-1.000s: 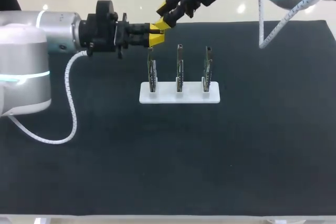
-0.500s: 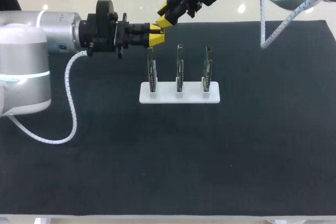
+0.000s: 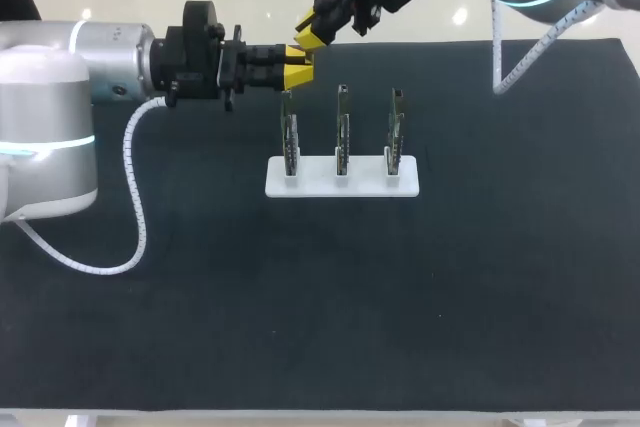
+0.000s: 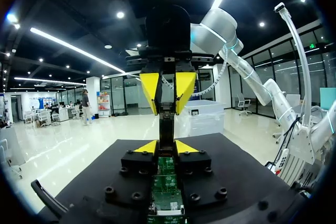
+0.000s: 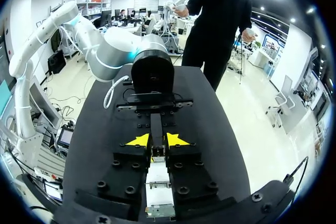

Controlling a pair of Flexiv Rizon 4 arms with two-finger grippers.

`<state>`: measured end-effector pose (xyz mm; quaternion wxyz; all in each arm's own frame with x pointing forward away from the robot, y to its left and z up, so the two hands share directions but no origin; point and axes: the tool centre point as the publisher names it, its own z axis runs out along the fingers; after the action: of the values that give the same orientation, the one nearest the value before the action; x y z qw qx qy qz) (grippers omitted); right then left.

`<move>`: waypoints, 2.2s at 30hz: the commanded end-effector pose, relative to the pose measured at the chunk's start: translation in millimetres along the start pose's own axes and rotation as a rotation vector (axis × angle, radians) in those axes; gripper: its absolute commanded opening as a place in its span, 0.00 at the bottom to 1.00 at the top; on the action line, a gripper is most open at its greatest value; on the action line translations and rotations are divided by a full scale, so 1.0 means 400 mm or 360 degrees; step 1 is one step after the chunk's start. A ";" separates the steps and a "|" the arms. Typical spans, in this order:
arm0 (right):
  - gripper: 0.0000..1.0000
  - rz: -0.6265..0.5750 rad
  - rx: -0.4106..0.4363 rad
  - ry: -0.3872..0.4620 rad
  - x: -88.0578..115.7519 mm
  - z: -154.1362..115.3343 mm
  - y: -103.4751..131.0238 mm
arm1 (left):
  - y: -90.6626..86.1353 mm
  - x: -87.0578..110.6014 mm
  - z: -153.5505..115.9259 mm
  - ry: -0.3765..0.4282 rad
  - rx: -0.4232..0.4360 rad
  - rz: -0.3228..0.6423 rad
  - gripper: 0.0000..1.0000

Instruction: Pick up the optical module with the left hand, and insert it into the network port with the right hand.

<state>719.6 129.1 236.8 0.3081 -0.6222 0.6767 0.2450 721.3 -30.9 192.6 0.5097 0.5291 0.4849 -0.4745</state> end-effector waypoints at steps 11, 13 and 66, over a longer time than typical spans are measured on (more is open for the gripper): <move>0.00 -0.0003 0.0002 0.0014 -0.004 0.000 -0.002 | 0.003 -0.002 -0.003 0.0018 -0.0001 -0.0008 1.00; 0.00 -0.0006 0.0001 0.0018 -0.004 -0.002 -0.003 | 0.007 -0.007 -0.009 0.0037 -0.0014 -0.0002 1.00; 0.00 -0.0033 -0.0047 0.0076 0.002 -0.028 -0.066 | 0.030 -0.042 -0.248 0.0771 -0.0021 -0.0006 1.00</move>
<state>737.9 120.9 244.5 0.2924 -0.6387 0.6750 0.2259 733.4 68.0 213.8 0.3803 0.6234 0.5966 -0.3329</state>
